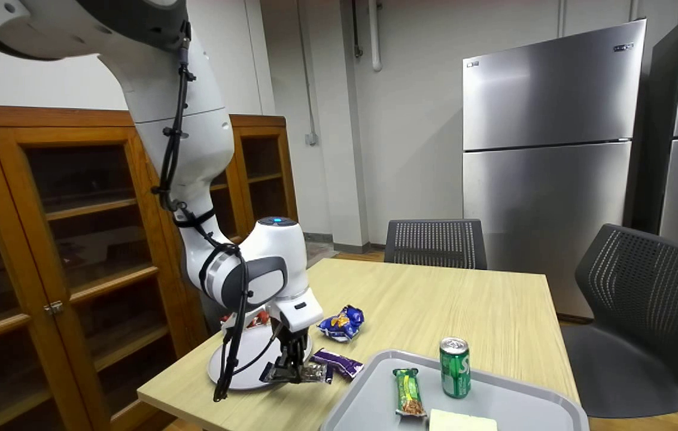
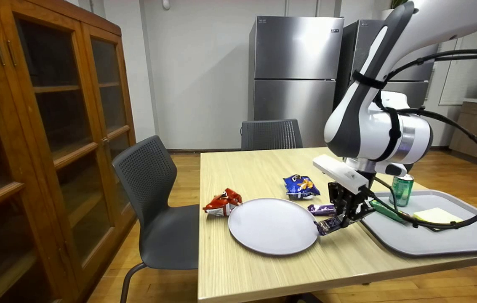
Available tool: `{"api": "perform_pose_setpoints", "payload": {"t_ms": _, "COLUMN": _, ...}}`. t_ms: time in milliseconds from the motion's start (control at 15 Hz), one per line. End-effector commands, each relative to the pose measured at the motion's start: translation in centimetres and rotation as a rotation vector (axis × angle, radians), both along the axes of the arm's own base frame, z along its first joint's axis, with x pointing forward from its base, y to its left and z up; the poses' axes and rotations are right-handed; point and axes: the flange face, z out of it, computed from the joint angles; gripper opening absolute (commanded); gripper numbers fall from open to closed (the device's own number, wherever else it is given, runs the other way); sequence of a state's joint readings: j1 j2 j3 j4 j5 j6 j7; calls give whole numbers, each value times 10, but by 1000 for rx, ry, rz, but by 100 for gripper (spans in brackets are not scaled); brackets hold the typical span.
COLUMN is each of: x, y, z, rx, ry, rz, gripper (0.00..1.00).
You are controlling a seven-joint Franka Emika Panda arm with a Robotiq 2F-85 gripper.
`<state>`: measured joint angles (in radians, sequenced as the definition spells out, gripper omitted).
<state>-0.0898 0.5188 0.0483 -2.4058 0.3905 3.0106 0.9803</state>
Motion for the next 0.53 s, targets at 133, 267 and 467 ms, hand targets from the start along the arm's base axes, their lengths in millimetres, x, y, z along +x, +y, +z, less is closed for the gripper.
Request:
{"api": "perform_pose_setpoints", "payload": {"t_ms": 133, "x": -2, "y": -13, "z": -5, "rx": 11, "ry": 62, "rz": 98, "gripper": 6}}
{"api": "perform_pose_setpoints", "payload": {"t_ms": 267, "x": -2, "y": -17, "z": -7, "rx": 8, "ry": 75, "rz": 125, "gripper": 7}}
{"api": "perform_pose_setpoints", "payload": {"t_ms": 467, "x": -2, "y": -20, "z": -7, "rx": 2, "ry": 88, "rz": 158, "gripper": 6}}
